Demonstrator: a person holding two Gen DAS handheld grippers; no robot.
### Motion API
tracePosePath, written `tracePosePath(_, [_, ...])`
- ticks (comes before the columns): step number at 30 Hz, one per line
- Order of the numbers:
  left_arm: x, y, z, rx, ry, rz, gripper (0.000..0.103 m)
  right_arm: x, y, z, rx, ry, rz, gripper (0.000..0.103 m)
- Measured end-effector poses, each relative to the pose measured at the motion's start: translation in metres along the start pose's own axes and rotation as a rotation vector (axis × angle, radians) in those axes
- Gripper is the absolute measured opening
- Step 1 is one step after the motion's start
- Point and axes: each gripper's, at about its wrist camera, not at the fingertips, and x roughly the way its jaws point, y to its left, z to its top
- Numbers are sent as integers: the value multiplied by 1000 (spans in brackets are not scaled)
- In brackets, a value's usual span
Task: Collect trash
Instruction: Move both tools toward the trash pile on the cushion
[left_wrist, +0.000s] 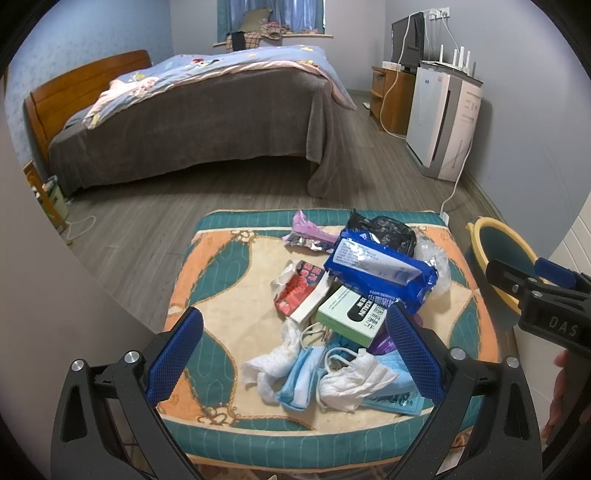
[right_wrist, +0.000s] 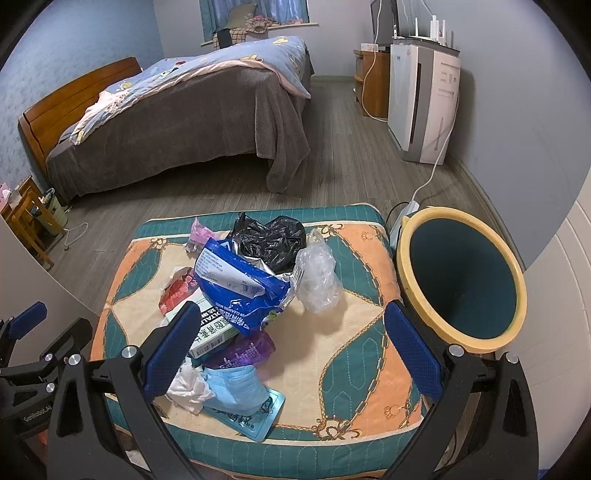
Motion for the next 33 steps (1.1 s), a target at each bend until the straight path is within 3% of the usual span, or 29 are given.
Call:
tracePosePath(27, [4, 0, -3, -1, 4, -1, 98, 3, 0, -2, 1, 10, -2, 98])
tracePosePath(33, [7, 1, -9, 4, 6, -5, 98, -2, -2, -4, 58, 45, 17, 98])
